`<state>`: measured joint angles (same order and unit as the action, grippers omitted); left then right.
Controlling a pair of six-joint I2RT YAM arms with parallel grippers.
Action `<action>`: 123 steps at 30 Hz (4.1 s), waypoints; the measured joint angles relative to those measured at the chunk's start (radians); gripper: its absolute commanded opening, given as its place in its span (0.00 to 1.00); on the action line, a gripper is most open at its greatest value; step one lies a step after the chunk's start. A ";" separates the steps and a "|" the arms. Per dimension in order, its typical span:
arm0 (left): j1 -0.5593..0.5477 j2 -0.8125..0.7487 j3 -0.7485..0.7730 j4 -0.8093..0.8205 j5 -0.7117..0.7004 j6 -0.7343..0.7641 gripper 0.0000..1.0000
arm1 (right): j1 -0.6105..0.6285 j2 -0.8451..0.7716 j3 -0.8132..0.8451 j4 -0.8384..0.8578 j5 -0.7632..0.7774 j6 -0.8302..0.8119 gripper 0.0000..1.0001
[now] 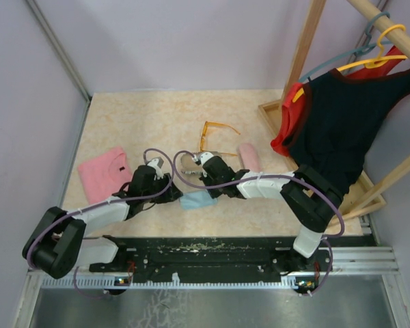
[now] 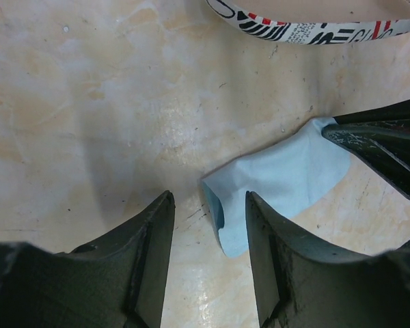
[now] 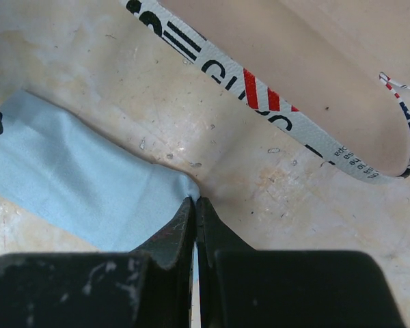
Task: Organize the sunglasses
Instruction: Pick up the glasses cleaning cloth from the center of the board, then place the glasses cleaning cloth in the sunglasses case.
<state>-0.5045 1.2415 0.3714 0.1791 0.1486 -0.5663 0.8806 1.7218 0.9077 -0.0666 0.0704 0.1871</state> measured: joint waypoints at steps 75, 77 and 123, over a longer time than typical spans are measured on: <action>-0.154 0.097 0.050 0.023 -0.247 -0.034 0.02 | 0.000 -0.130 -0.196 0.145 0.043 0.190 0.00; -0.157 0.078 0.039 0.025 -0.240 -0.023 0.02 | 0.000 -0.138 -0.201 0.146 0.046 0.198 0.00; -0.130 0.140 0.255 0.112 -0.323 0.126 0.02 | -0.146 -0.157 0.025 0.101 0.062 0.024 0.00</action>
<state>-0.6346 1.3811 0.6262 0.2913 -0.1745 -0.4400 0.7345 1.5646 0.9325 0.0349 0.1322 0.2111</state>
